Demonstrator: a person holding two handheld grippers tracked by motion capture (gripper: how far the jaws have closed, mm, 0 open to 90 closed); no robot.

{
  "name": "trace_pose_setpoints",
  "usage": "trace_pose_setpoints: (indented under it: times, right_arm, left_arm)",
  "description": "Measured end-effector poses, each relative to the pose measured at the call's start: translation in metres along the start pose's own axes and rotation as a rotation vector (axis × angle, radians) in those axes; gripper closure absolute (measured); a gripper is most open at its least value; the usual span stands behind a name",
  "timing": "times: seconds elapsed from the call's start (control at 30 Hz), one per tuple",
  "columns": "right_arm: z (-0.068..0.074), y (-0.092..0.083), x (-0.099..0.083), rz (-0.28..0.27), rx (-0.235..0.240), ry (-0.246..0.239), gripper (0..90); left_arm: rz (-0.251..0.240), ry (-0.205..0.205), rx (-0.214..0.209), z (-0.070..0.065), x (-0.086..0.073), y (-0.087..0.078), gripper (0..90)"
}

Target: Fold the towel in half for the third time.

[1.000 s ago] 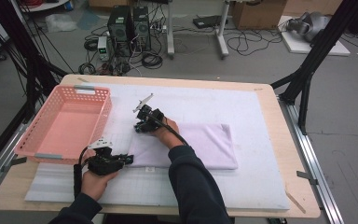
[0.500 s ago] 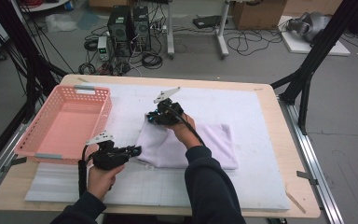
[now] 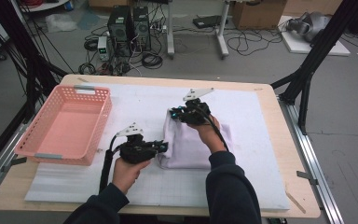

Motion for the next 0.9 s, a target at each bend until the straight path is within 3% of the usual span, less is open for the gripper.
trace_pose_setpoints:
  times: [0.17,0.33,0.47,0.67,0.9]
  right_arm:
    - [-0.009,-0.026,-0.014,-0.004,-0.035,0.013,82.3]
    - [-0.018,-0.046,-0.030,0.012,-0.070,0.037,82.2]
    - [-0.024,-0.056,-0.042,0.024,-0.086,0.043,82.1]
    - [-0.033,-0.069,-0.058,0.035,-0.115,0.058,81.7]
    - [-0.042,-0.081,-0.084,0.101,-0.168,0.085,81.1]
  left_arm:
    - [0.033,0.028,-0.023,-0.019,0.005,0.025,80.1]
    - [0.052,0.031,-0.025,-0.027,0.005,0.048,80.1]
    - [0.068,0.028,-0.025,-0.031,0.003,0.062,80.1]
    - [0.096,0.040,-0.033,-0.047,0.001,0.098,80.1]
    - [0.112,0.019,-0.038,-0.052,-0.005,0.130,77.2]
Point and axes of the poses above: each handheld gripper's, and its own axes: y roughly forward along the jaws, x roughly out of its top, z roughly to its left, the point moved 2 cm from there along y, roughly forward along the jaws, and after that the axes turned 15 degrees about -y, right-handed, at the moved point
